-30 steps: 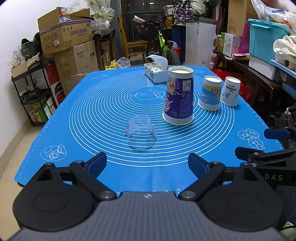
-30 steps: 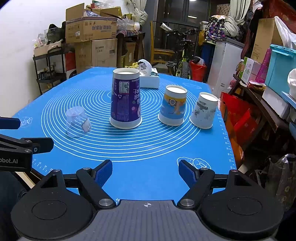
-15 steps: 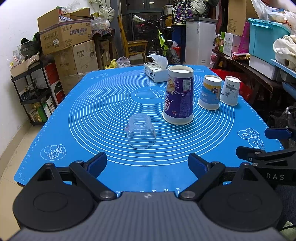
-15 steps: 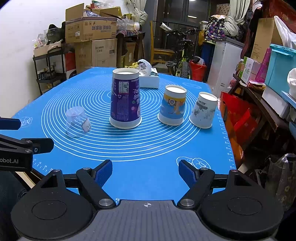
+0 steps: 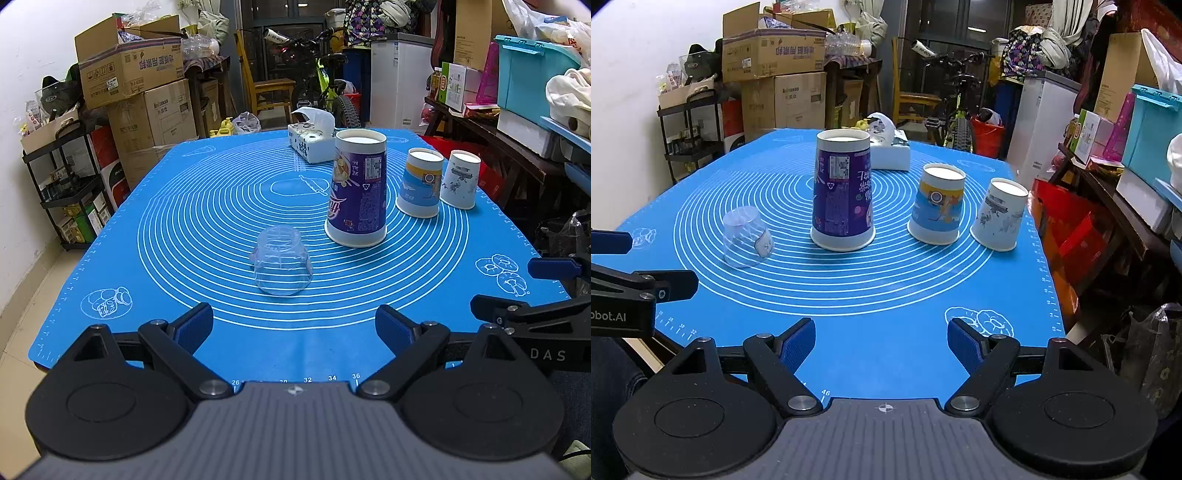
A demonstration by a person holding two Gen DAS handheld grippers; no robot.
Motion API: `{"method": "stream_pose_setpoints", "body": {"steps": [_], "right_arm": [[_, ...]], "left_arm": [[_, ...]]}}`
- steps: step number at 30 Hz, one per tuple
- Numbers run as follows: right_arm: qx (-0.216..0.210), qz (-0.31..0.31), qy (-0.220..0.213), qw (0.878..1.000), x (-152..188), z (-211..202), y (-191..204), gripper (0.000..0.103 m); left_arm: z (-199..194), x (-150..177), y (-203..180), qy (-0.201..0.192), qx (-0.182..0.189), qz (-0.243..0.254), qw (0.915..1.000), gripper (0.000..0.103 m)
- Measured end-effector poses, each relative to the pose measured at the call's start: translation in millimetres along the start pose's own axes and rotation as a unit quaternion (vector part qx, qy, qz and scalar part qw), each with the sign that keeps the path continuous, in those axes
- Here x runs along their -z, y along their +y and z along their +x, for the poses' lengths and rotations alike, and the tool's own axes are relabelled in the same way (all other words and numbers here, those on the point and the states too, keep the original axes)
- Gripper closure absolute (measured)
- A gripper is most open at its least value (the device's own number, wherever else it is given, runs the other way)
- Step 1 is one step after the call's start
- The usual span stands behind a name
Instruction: Flip cup upside down
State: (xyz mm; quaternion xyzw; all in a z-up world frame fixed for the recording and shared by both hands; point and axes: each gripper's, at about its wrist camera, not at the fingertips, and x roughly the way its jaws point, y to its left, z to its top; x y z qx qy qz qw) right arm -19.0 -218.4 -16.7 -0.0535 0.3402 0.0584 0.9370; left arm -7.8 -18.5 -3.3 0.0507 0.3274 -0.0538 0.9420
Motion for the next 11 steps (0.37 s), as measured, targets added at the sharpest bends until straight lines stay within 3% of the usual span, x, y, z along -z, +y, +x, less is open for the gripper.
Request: {"method": "stream_pose_setpoints", "body": {"steps": [11], "right_arm": [[0.000, 0.000, 0.001, 1.000, 0.3, 0.1, -0.4, 0.021]], "left_arm": [[0.0, 0.0, 0.2, -0.001, -0.001, 0.002, 1.0000, 0.009]]}}
